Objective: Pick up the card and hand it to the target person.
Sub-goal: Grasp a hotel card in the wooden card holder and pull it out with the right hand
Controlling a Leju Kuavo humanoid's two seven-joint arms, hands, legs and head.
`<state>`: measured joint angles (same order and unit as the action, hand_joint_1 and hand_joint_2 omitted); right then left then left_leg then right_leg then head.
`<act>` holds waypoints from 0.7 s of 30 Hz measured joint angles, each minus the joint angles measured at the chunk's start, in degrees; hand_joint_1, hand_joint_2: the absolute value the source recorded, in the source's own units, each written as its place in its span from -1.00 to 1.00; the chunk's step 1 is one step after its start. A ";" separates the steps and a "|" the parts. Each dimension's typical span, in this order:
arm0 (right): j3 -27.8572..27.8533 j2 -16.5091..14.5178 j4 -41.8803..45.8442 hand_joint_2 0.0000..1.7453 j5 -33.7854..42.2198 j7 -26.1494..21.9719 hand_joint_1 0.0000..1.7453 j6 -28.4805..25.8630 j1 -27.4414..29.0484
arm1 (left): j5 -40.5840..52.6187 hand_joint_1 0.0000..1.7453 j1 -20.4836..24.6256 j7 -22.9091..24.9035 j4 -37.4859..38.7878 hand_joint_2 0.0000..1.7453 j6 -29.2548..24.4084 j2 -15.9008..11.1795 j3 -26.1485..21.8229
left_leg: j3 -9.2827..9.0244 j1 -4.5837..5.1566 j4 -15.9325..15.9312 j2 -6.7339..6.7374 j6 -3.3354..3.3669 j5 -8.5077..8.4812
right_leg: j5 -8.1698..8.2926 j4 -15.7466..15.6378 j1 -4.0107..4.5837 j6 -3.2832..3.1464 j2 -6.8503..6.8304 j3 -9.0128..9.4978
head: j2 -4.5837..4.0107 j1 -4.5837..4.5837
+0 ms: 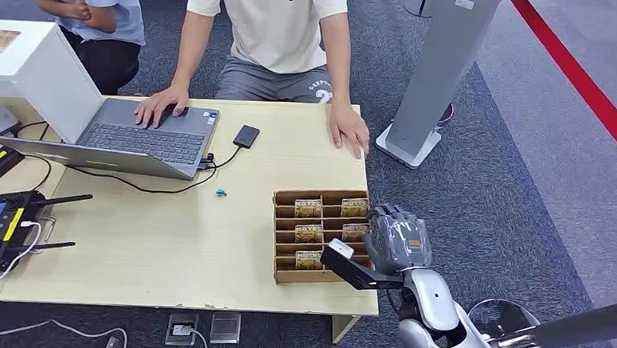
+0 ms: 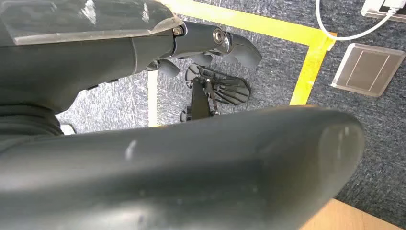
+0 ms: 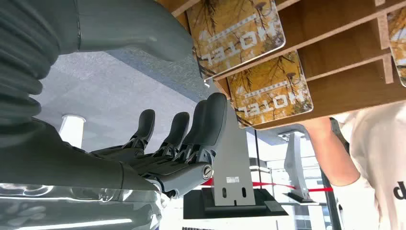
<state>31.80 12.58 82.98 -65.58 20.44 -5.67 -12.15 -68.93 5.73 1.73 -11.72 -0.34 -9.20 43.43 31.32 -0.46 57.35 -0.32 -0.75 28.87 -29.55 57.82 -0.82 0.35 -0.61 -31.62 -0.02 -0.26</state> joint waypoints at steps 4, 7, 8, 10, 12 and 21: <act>0.05 -0.21 -0.31 1.00 0.17 -0.34 -0.04 -0.20 -0.32 | 0.04 -1.00 0.00 0.00 0.00 -1.00 0.10 0.00 0.00 | 0.00 0.00 0.00 0.00 0.00 0.00 | 0.00 0.00 0.00 0.00 0.00 0.00 | 0.00 0.00; 0.12 -0.45 -0.71 1.00 0.25 -0.61 -0.03 -0.40 -0.68 | 0.05 -1.00 0.00 0.00 0.00 -1.00 0.24 0.00 0.01 | 0.00 0.00 0.00 0.00 0.00 0.00 | 0.00 0.00 0.00 0.00 0.00 0.00 | 0.00 0.01; 0.14 -0.54 -0.85 1.00 0.28 -0.67 -0.04 -0.45 -0.77 | 0.05 -1.00 0.00 0.00 0.00 -1.00 0.27 0.00 0.01 | 0.00 0.00 0.00 0.00 0.00 0.00 | 0.00 0.00 0.00 0.00 0.00 0.00 | 0.00 0.00; 0.16 -0.74 -1.13 1.00 0.37 -0.73 -0.04 -0.57 -0.86 | 0.05 -1.00 0.00 0.00 0.00 -1.00 0.28 0.00 0.01 | 0.00 0.00 0.00 0.00 0.00 0.00 | 0.00 0.00 0.00 0.00 0.00 0.00 | 0.00 -0.02; 0.21 -0.96 -1.41 1.00 0.49 -0.76 -0.04 -0.68 -0.88 | 0.05 -1.00 0.00 0.01 0.00 -1.00 0.27 0.00 0.00 | 0.00 0.00 0.00 0.00 0.00 0.00 | 0.00 0.00 0.00 0.00 0.00 0.00 | 0.00 -0.01; 0.43 -1.84 -2.95 1.00 0.51 -1.31 0.01 -0.57 -1.72 | -0.25 -1.00 0.00 0.15 0.00 -1.00 -0.37 0.04 0.01 | 0.00 0.00 0.00 0.00 0.00 0.00 | 0.00 0.00 0.00 0.00 0.00 0.00 | 0.00 0.00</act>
<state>32.23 10.74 80.03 -65.07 19.13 -6.24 -13.88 -69.17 5.73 1.88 -11.72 -0.71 -9.16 43.44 31.33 -0.46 57.35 -0.32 -0.75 28.87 -29.55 57.82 -0.82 0.35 -0.61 -31.62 -0.02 -0.26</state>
